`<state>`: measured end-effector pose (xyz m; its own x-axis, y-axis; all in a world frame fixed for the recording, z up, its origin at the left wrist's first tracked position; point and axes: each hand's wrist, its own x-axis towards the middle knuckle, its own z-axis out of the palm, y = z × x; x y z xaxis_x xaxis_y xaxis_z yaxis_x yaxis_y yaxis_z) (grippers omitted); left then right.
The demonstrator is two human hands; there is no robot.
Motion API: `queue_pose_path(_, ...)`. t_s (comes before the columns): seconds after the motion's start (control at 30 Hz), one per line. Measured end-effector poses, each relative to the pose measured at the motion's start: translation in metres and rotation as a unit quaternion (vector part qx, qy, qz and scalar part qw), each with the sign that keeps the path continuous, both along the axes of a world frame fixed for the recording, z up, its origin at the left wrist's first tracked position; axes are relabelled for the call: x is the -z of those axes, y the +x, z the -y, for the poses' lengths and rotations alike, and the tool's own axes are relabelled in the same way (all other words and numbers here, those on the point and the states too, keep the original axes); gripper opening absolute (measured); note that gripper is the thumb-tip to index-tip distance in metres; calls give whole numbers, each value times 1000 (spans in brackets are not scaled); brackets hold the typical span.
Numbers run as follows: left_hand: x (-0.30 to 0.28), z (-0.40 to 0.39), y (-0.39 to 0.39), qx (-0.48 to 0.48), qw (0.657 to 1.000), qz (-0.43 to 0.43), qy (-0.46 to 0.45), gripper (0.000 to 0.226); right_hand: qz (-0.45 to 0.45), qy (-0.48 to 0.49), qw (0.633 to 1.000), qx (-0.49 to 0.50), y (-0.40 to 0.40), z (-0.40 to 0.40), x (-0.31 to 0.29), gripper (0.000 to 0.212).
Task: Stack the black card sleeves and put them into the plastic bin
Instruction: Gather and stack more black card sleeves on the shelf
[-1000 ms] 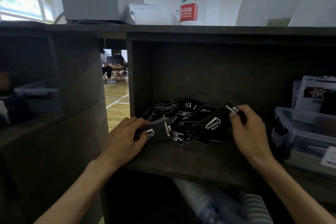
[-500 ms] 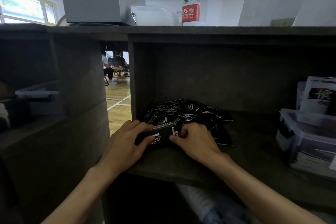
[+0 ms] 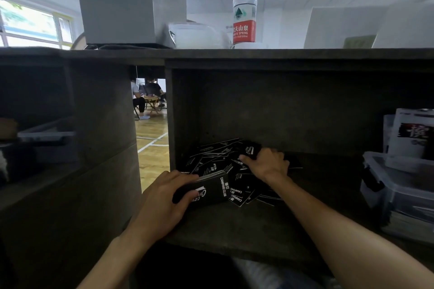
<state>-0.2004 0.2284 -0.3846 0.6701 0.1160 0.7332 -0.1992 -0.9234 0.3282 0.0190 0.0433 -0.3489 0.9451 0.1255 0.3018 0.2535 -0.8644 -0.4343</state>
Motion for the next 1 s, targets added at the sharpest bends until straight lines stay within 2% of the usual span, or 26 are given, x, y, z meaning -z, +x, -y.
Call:
queue_pose_path(0.03, 0, 0, 0, 0, 1000, -2, 0, 33, -16, 1, 1000, 1, 0, -3, -1, 66)
queue_pose_path(0.17, 2, -2, 2, 0, 1000, -8, 9, 33, -119, 94, 988, -30, 8, 4, -10, 44)
queue_pose_path(0.27, 2, -3, 2, 1, 1000, -7, 16, 32, -91, 187, 977, -48, 9, 18, -22, 28)
queue_pose_path(0.33, 1, -2, 2, 0, 1000, -4, 25, 35, -65, 294, 947, -114, -4, 33, -33, 13)
queue_pose_path(0.4, 1, -3, 2, -5, 999, -4, 35, 39, -96, 344, 901, -247, -26, 55, -42, 10)
queue_pose_path(0.47, 0, -2, 2, -14, 999, 0, 43, 39, -155, 243, 886, -362, -51, 77, -48, 8)
queue_pose_path(0.53, -1, -1, 0, -21, 999, 4, 43, 36, -173, 103, 892, -405, -70, 87, -47, 7)
queue_pose_path(0.6, -2, 1, -1, -14, 999, 0, 33, 36, -129, 22, 909, -396, -78, 82, -40, 9)
queue_pose_path(0.67, -3, 4, -2, 2, 1000, -4, 15, 36, -68, -7, 928, -367, -87, 66, -30, 9)
queue_pose_path(0.8, -5, 5, -3, 2, 1000, -18, 14, 49, -14, 81, 933, -351, -100, 29, -6, 15)
queue_pose_path(0.9, -5, 3, -1, -1, 1000, -11, 13, 41, -13, 147, 931, -333, -92, 14, 2, 13)
queue_pose_path(0.93, -4, 3, 0, 0, 1000, -6, 15, 37, -6, 190, 936, -298, -83, 15, 1, 10)
queue_pose_path(1.0, -2, 2, 1, 1, 1000, 3, 19, 34, 8, 237, 955, -180, -57, 23, -6, 19)
